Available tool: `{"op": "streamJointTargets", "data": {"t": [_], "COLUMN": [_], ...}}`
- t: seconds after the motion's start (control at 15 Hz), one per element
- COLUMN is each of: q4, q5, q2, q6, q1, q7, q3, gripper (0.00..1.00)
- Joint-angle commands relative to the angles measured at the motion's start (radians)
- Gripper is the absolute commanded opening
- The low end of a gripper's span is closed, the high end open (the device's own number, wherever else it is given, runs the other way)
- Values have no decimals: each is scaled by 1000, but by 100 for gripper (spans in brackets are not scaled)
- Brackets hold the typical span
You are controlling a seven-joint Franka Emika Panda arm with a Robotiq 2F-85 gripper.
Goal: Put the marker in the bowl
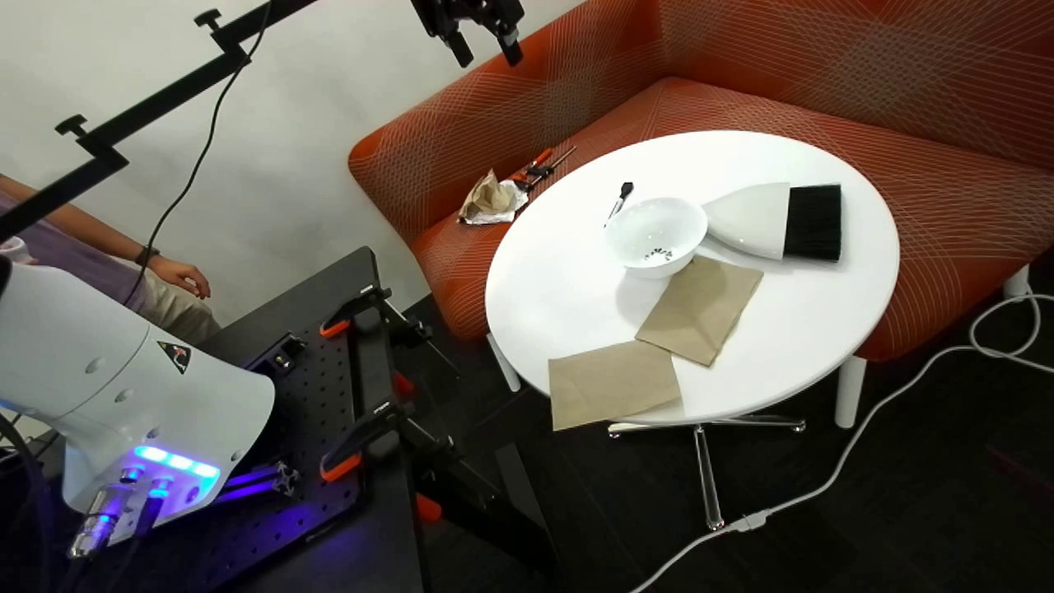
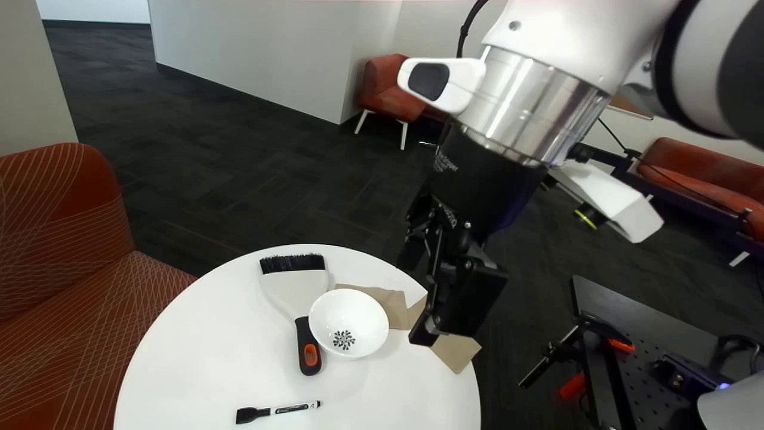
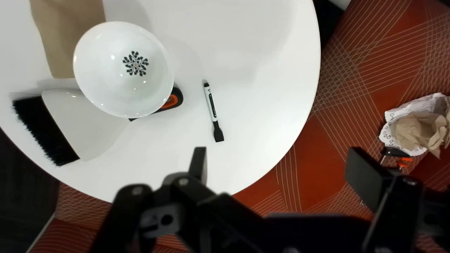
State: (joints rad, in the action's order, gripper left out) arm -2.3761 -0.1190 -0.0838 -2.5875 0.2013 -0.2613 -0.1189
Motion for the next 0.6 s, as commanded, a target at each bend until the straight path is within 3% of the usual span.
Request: {"op": "streamJointTargets", "data": {"t": [0.0,0.53], "q4": [94,318], "q5": [-3,130], "q2": [-152,-461], "q6": [-63,-67], "q1": [-39,-92], "q7": [-98,-159], "q3": [-27,-43], "gripper": [100,100]}}
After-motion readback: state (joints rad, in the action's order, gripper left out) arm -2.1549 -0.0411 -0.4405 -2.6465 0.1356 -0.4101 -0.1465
